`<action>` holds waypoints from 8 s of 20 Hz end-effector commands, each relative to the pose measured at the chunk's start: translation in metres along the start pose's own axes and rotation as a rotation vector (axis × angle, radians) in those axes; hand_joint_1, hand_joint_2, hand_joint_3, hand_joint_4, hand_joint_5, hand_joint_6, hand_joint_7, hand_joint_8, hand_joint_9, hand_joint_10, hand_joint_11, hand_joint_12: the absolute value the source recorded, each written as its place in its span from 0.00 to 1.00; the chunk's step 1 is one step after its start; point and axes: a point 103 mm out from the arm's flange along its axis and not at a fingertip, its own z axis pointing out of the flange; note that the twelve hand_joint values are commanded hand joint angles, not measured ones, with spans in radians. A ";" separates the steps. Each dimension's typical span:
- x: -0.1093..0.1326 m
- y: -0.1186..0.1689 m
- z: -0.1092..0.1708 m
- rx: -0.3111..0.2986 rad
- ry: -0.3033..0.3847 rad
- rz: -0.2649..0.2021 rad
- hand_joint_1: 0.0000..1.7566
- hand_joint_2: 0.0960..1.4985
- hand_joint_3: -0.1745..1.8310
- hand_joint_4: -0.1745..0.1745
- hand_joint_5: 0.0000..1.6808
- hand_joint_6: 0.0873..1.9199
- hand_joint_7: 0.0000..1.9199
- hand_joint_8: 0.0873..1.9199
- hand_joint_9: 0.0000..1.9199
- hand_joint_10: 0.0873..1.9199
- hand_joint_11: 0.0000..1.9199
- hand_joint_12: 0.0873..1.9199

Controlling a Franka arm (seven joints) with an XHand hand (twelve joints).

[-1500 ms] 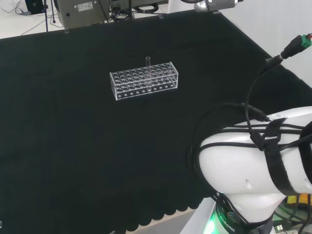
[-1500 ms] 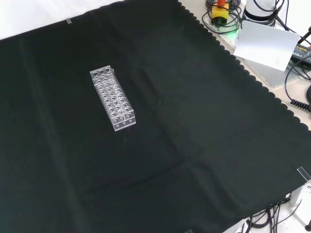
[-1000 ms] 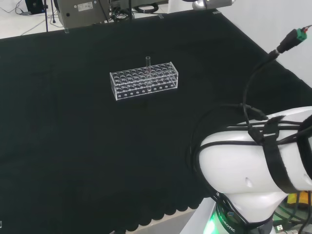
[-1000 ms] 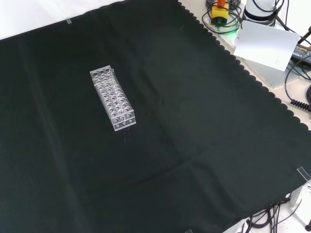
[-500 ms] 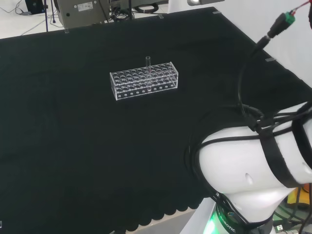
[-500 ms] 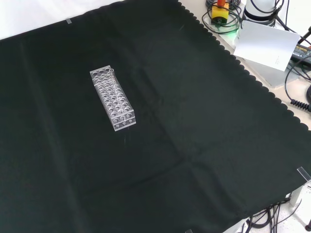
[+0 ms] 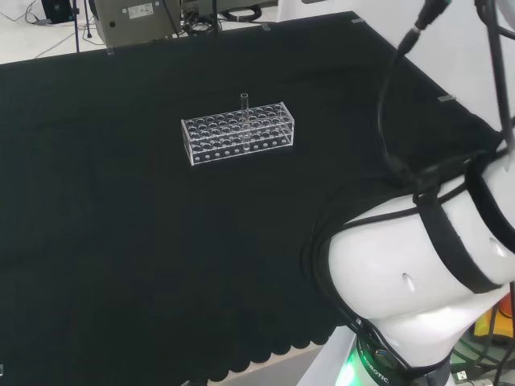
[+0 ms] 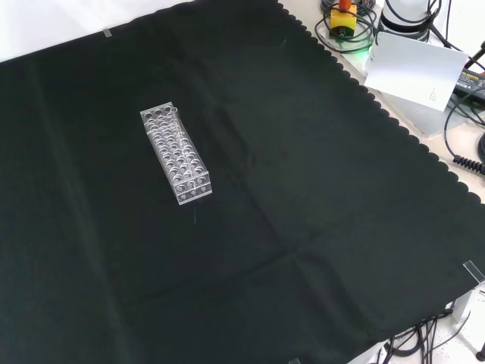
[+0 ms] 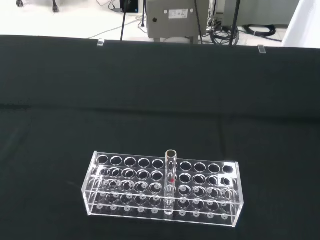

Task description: Pick up the test tube.

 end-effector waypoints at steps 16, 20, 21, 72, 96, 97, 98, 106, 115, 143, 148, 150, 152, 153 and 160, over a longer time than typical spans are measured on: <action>-0.036 0.122 0.087 0.208 0.036 0.009 0.37 0.51 0.30 0.28 0.16 0.00 0.11 0.43 0.08 0.47 0.00 0.81; -0.040 0.137 0.109 0.258 0.034 0.018 0.37 0.51 0.30 0.28 0.16 0.00 0.12 0.43 0.08 0.47 0.00 0.81; -0.040 0.141 0.115 0.267 0.033 0.020 0.37 0.51 0.30 0.28 0.16 0.00 0.12 0.44 0.08 0.47 0.00 0.81; -0.010 0.167 0.259 0.543 0.008 -0.050 0.54 0.39 0.41 0.05 0.24 0.40 0.40 0.47 0.30 0.41 0.10 0.78; 0.002 0.179 0.260 0.499 -0.005 -0.042 0.61 0.36 0.47 0.00 0.42 0.46 0.58 0.46 0.45 0.36 0.20 0.74; 0.003 0.179 0.261 0.497 -0.002 -0.042 0.61 0.36 0.47 0.00 0.42 0.46 0.58 0.46 0.45 0.36 0.20 0.74; 0.004 0.179 0.262 0.492 0.001 -0.040 0.61 0.36 0.47 0.00 0.42 0.46 0.58 0.46 0.45 0.36 0.20 0.74; 0.009 0.182 0.261 0.447 -0.093 -0.043 0.71 0.49 0.34 0.00 0.62 0.43 0.60 0.43 0.55 0.32 0.29 0.67; 0.004 0.186 0.250 0.391 -0.085 -0.029 0.80 0.66 0.09 0.00 0.66 0.31 0.65 0.46 0.58 0.28 0.35 0.63; -0.003 0.192 0.198 0.443 0.024 -0.026 0.81 0.63 0.09 0.00 0.74 0.17 0.71 0.35 0.68 0.10 0.36 0.62; -0.004 0.191 0.182 0.454 0.070 -0.025 0.81 0.62 0.09 0.00 0.74 0.15 0.71 0.35 0.69 0.08 0.36 0.63; -0.003 0.191 0.175 0.457 0.077 -0.031 0.81 0.62 0.09 0.00 0.75 0.15 0.71 0.35 0.70 0.07 0.36 0.63; -0.002 0.191 0.167 0.458 0.079 -0.040 0.81 0.62 0.09 0.00 0.75 0.15 0.71 0.35 0.70 0.06 0.36 0.63; -0.002 0.191 0.163 0.457 0.079 -0.043 0.81 0.62 0.09 0.00 0.75 0.15 0.71 0.35 0.70 0.06 0.36 0.63; 0.001 0.188 0.127 0.437 0.091 -0.063 0.81 0.62 0.09 0.00 0.75 0.14 0.71 0.35 0.70 0.06 0.35 0.62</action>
